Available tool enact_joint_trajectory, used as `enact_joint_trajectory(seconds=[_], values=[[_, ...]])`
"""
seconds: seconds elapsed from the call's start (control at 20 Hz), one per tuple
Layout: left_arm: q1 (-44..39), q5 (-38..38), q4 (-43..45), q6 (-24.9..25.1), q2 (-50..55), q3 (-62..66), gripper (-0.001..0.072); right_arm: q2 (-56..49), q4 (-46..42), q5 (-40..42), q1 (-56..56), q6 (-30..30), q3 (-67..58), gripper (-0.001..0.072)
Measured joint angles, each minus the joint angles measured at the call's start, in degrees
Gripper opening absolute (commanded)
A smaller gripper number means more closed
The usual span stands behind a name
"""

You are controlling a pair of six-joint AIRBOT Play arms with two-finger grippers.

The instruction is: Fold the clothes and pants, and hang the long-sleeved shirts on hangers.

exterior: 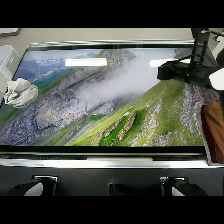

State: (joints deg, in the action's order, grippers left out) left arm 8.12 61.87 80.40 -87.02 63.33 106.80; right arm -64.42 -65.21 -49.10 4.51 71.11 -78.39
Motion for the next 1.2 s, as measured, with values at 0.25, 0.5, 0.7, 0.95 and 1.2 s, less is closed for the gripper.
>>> enact_joint_trajectory(seconds=[0.25,0.5,0.7,0.95,1.2], values=[[0.00,0.00,0.00,0.00,0.09,0.00,0.0028,0.00,0.02,0.00,0.00,0.00,0.00,0.0034],[0.00,0.00,0.00,0.02,0.11,0.00,0.0028,0.00,0.02,-0.02,0.00,0.00,0.00,0.0034],[0.00,0.00,0.00,0.02,0.11,0.00,0.0028,0.00,0.02,-0.02,0.00,0.00,0.00,0.0034],[0.00,0.00,0.00,0.02,0.13,0.00,0.0028,0.00,0.79,1.44,0.00,0.02,0.00,0.0035],[0.00,0.00,0.00,0.02,0.13,0.00,0.0028,0.00,2.56,5.92,0.00,0.09,0.00,0.0035]])
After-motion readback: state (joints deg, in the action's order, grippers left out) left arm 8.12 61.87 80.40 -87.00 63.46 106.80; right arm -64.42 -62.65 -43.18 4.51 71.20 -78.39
